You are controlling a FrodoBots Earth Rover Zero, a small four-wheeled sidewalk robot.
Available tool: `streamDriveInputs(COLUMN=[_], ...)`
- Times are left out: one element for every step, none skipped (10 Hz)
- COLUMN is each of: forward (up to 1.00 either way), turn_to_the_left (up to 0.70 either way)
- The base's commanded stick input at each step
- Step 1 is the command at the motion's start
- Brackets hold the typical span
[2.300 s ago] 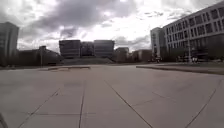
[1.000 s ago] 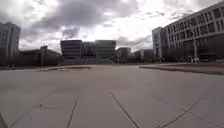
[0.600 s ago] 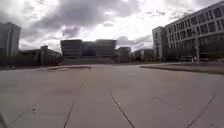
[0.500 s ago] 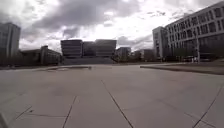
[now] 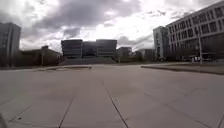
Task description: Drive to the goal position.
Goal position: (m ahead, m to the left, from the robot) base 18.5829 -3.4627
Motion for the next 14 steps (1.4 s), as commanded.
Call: streamDriveInputs(forward=[0.5,0.5,0.5,0.5,0.5,0.5,0.5,0.5,0.5,0.5,0.5,0.5,0.5,0.5], turn_to_the_left=[0.01,0.01,0.01,0.01,0.01,0.01,0.01,0.01,0.01,0.01,0.01,0.01,0.01,0.01])
